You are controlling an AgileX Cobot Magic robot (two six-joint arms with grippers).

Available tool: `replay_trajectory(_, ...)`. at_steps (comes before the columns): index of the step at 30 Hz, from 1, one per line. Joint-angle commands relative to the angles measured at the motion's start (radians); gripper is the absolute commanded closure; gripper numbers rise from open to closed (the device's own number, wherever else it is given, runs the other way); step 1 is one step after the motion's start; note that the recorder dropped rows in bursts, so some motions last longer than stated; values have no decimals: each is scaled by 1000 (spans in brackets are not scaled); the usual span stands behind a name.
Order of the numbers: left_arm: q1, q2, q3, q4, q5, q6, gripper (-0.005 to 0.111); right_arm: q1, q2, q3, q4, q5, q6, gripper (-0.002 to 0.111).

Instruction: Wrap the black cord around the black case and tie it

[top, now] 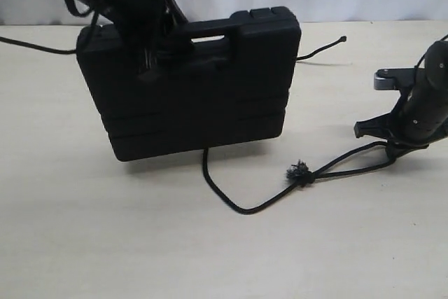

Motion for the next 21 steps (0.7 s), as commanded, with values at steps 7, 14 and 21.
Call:
replay_trajectory(7,-125,13,75,-33,-427,8,107,-28,-3,-95,37,98,5,104)
replay_trajectory(14,-137,15,135,-25,-512,-28,107,-28,-4,-130,31,156,26,99)
replay_trajectory(21,-174,15,185,120,-578,-150,107,-28,-4,-161,-39,192,107,56)
